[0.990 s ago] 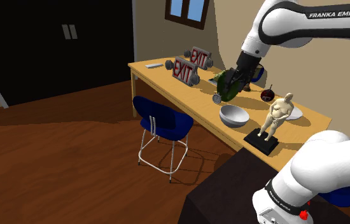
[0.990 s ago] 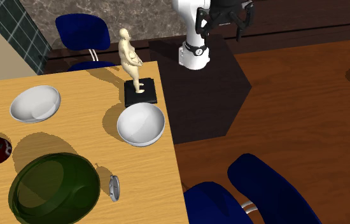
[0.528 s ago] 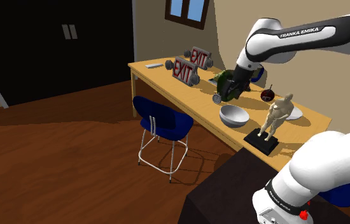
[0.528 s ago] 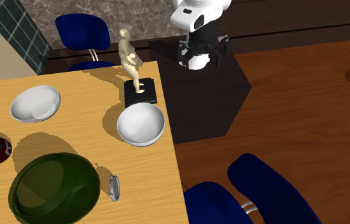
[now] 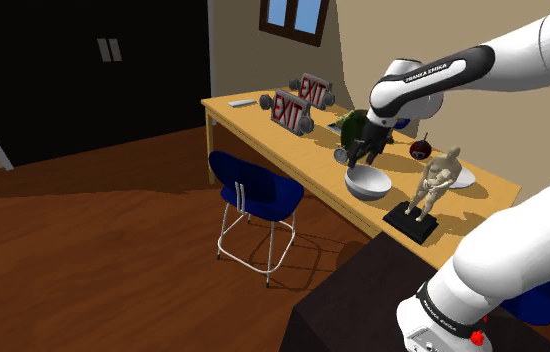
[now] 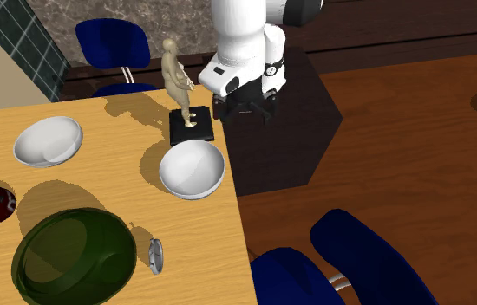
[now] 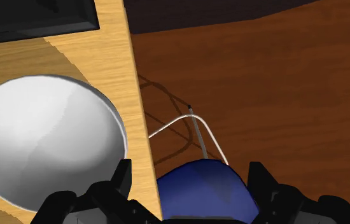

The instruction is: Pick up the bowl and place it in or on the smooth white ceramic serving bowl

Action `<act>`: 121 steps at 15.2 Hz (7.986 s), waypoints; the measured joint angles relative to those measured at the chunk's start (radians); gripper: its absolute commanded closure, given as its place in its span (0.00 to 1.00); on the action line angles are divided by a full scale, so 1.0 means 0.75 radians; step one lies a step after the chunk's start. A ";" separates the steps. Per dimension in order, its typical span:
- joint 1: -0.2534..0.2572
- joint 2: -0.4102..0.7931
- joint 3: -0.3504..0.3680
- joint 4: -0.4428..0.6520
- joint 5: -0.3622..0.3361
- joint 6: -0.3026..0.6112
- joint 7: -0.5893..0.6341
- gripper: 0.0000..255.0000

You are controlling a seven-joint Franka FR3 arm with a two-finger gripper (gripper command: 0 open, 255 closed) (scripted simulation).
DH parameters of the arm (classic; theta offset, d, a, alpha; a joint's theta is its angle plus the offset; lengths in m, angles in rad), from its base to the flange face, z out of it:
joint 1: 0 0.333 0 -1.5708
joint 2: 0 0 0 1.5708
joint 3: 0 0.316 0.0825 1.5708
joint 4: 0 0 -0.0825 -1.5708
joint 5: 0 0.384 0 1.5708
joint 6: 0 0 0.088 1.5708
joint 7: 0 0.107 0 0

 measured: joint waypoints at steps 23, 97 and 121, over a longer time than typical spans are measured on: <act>-0.034 0.521 -0.084 0.107 0.208 0.367 -0.278 1.00; -0.897 1.193 -0.448 1.725 0.506 -0.755 -1.283 1.00; -0.950 1.376 -0.396 1.615 0.596 -0.488 -1.369 1.00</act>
